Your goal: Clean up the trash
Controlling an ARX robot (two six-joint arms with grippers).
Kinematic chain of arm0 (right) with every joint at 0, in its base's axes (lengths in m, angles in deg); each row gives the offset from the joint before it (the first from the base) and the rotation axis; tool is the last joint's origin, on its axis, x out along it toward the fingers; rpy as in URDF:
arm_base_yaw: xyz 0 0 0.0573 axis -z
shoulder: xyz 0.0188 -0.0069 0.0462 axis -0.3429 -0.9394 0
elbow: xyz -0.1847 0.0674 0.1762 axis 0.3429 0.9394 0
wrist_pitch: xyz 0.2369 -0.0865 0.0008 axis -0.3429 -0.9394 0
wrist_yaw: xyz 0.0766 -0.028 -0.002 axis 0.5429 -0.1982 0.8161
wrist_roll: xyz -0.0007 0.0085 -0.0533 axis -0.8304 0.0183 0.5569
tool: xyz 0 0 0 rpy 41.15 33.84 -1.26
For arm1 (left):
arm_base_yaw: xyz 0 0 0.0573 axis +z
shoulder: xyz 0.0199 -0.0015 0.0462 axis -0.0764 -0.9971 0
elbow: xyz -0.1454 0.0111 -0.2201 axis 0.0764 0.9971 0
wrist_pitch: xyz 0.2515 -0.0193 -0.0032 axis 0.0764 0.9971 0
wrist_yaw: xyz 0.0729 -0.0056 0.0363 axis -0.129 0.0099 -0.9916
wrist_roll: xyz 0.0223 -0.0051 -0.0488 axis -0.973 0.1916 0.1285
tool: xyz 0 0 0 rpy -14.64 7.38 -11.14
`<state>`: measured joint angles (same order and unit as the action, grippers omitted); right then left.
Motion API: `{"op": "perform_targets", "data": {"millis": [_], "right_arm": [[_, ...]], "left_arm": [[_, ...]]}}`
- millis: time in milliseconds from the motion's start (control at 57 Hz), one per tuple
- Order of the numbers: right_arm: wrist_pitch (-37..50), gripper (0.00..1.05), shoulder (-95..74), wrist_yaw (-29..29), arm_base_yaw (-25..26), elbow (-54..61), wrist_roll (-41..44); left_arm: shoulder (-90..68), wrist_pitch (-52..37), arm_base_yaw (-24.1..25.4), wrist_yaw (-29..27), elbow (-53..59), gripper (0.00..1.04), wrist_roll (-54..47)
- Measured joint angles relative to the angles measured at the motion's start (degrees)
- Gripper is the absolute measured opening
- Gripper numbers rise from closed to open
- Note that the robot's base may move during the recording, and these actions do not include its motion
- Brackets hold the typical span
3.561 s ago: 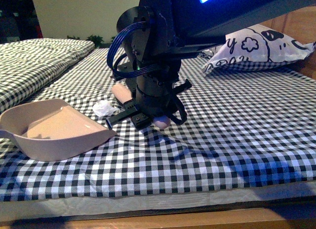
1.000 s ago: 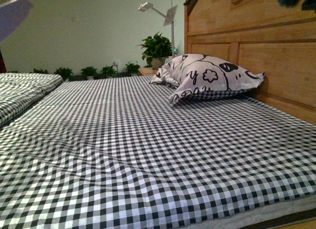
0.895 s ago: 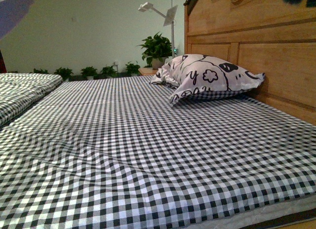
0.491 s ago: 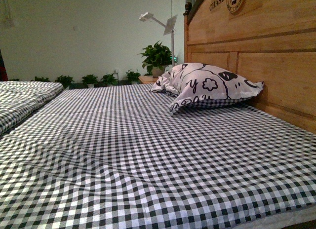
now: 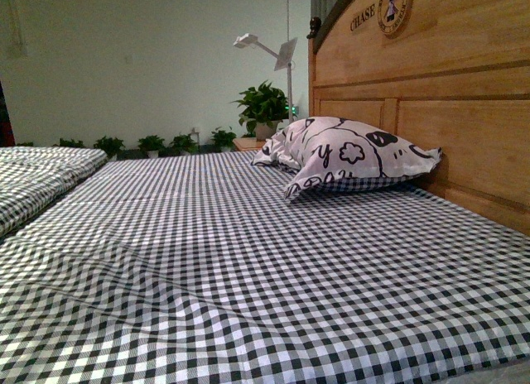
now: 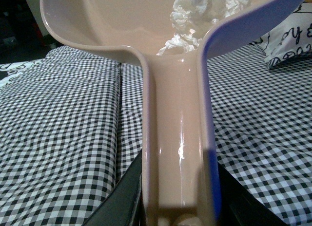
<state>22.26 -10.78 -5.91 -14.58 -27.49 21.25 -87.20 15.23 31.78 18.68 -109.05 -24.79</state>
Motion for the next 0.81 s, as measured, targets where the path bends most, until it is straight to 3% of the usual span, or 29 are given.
{"op": "perform_targets", "data": {"millis": [807], "right_arm": [[-0.13,0.19,0.09,-0.37,0.0,0.0,0.02]], "left_arm": [[0.09,0.07,0.0,0.15,0.0,0.27,0.87]]}}
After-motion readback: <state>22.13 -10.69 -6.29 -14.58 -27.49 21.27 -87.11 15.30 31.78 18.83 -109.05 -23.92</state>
